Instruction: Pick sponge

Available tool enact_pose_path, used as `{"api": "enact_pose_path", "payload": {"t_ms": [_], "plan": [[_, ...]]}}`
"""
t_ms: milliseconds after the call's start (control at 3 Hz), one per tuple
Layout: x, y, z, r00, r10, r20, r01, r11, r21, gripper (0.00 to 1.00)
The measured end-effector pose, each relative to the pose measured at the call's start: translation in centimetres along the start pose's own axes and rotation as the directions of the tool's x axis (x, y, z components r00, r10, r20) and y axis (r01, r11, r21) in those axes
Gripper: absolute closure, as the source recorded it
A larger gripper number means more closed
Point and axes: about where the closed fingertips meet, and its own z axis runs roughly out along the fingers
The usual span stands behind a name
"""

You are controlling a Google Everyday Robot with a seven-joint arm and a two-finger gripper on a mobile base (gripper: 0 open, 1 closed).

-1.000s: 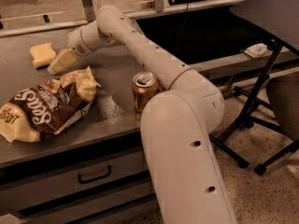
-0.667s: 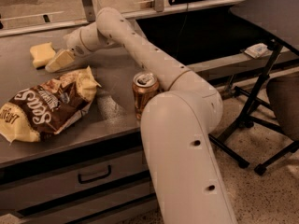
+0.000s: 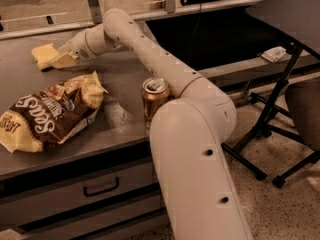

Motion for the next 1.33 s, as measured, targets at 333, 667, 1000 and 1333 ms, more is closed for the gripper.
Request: {"api": "enact_pose_path", "payload": {"t_ms": [333, 667, 1000, 1333], "plan": [[-0.6, -0.3, -0.8, 1.0, -0.012, 0.008, 0.012, 0.9999, 0.003, 0.85], [-2.0, -1.6, -3.1, 0.998, -0.035, 0.045, 0.034, 0.999, 0.029, 1.0], [-3.1, -3.1, -6.2, 0.995, -0.052, 0.082, 0.048, 0.9972, 0.058, 1.0], [-3.5, -3.6, -7.1, 0.994, -0.057, 0.093, 0.051, 0.9964, 0.068, 1.0]]}}
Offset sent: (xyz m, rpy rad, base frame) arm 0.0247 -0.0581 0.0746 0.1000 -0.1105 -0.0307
